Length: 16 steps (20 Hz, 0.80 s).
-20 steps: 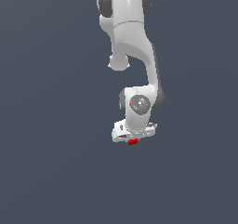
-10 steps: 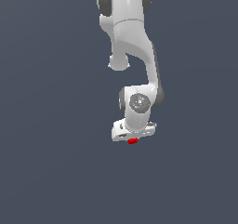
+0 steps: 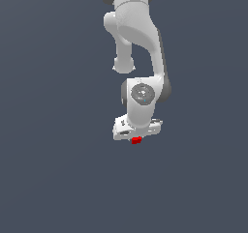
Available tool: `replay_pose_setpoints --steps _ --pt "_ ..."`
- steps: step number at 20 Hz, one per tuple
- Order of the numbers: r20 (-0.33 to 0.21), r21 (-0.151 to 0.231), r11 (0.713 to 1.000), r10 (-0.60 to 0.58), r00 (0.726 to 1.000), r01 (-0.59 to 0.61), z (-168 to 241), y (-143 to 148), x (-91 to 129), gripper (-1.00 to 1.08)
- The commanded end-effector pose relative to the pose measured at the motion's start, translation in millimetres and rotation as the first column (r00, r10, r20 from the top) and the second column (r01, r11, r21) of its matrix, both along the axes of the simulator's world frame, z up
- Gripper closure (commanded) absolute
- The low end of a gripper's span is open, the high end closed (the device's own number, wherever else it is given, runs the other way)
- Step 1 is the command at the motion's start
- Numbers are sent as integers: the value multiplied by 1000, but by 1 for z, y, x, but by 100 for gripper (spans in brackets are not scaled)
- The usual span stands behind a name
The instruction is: Pick up the red cube and move it to a goal position.
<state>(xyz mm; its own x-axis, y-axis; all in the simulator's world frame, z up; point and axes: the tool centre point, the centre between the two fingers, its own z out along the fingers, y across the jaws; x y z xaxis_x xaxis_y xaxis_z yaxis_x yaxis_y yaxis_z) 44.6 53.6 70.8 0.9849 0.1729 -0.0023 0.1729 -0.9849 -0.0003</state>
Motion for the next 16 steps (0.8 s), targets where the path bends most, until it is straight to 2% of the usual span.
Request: replay_pose_setpoints --steps 1,16 --pt "2 0 1000 0 1000 0 20 -5 -4 108" --pt "2 1 1000 0 1000 0 189 -50 -41 108"
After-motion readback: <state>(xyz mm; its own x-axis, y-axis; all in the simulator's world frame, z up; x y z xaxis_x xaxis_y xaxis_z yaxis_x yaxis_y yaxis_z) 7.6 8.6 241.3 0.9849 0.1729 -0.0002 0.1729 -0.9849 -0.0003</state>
